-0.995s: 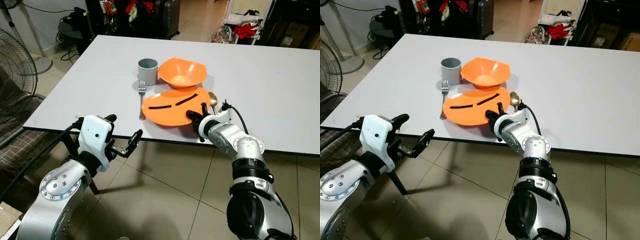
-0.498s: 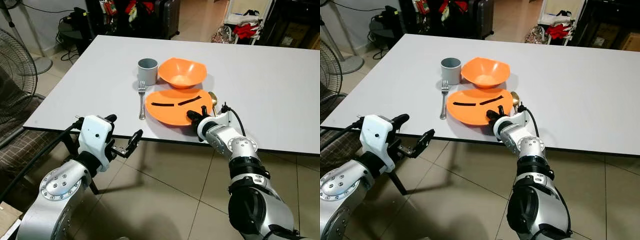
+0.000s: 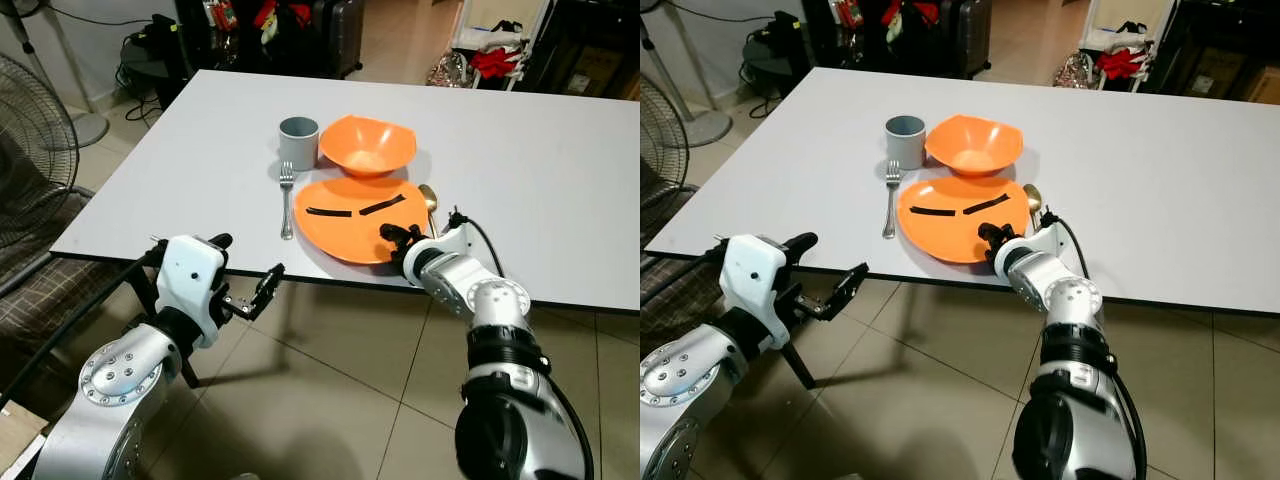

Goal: Setting the table

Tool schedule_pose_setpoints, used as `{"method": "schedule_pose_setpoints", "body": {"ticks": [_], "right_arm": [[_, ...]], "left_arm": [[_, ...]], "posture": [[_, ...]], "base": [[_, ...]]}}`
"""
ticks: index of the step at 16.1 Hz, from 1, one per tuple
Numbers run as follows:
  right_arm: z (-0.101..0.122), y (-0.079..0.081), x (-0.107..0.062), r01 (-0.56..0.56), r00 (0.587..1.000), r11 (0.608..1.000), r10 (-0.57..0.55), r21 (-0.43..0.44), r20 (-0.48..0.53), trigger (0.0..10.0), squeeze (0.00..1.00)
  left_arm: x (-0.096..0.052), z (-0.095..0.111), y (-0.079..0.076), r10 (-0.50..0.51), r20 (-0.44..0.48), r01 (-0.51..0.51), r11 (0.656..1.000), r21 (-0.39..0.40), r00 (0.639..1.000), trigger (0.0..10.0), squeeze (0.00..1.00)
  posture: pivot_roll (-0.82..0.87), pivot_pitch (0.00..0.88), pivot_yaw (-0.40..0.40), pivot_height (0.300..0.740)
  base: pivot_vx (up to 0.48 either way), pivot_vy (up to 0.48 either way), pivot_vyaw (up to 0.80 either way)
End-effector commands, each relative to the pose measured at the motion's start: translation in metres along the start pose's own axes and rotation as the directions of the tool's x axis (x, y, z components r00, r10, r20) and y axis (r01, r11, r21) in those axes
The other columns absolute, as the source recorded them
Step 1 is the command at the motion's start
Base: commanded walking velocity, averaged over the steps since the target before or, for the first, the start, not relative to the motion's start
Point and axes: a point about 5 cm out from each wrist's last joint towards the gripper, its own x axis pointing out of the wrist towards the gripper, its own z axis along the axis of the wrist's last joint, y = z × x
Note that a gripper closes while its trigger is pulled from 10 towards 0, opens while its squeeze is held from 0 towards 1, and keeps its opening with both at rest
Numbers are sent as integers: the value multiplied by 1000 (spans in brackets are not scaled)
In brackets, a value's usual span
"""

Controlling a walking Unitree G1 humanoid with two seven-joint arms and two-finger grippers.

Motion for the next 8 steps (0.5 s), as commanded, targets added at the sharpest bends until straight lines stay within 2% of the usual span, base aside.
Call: {"method": "schedule_pose_setpoints", "body": {"ticks": [1, 6, 8], "right_arm": [[2, 7, -5, -17, 1000, 1000, 17, -16, 7, 10000, 1000], [-1, -5, -32, 7, 1000, 997, -6, -77, 17, 10000, 1000], [-2, -8, -36, 12, 1000, 997, -10, -80, 18, 10000, 1000]], "left_arm": [[0, 2, -2, -8, 7, 8, 1000, 16, 1000, 10000, 0], [-2, 0, -4, -5, 2, 5, 1000, 14, 1000, 10000, 0], [-2, -1, -5, -5, 1, 5, 1000, 12, 1000, 10000, 0]], "posture": [[-26, 5, 16, 740], [-27, 0, 12, 740], [-27, 0, 13, 740]], "base": [[0, 0, 0], [0, 0, 0], [0, 0, 0]]}}
